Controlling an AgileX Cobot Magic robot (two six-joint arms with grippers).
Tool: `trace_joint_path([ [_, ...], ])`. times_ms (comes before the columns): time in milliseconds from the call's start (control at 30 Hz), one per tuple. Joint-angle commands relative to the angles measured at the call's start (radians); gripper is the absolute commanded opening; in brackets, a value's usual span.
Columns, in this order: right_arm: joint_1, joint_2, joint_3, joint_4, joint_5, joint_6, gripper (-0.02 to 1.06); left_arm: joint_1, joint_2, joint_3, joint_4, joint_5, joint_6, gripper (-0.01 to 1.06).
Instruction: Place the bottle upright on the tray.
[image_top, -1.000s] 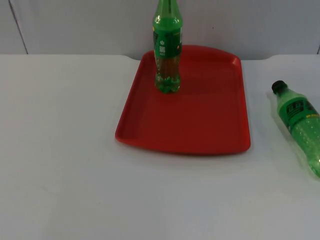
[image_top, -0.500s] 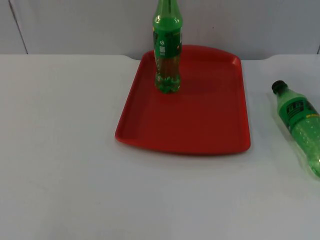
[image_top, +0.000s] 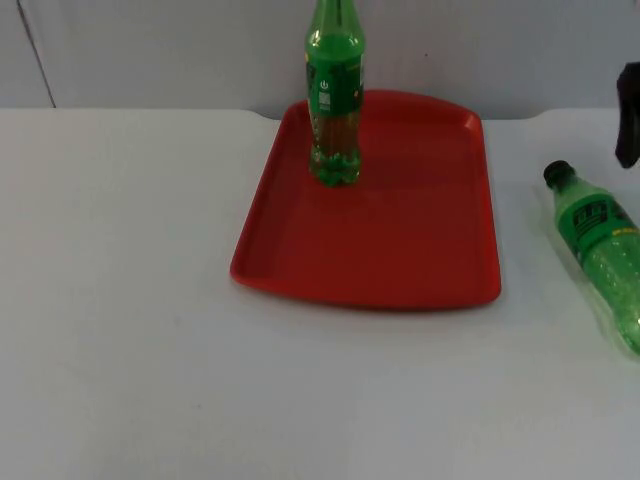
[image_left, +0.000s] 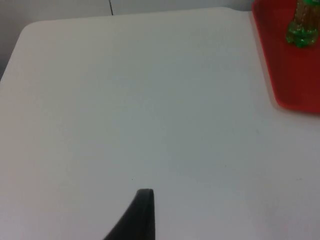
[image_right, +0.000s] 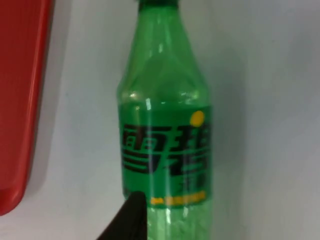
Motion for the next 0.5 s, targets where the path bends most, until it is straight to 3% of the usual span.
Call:
trace_joint_path([
  [0, 0.015, 0.036, -0.009, 0.004, -0.02, -0.005, 1.05, 0.004, -0.002, 0.004, 0.001, -0.002, -0.001, 1.05],
  [200, 0.049, 0.115, -0.024, 0.008, -0.072, -0.005, 1.05, 0.004, -0.002, 0.004, 0.001, -0.002, -0.001, 1.05],
  [467, 0.059, 0.202, -0.089, 0.03, -0.062, -0.002, 1.03, 0.004, -0.002, 0.004, 0.001, -0.002, -0.001, 1.05],
])
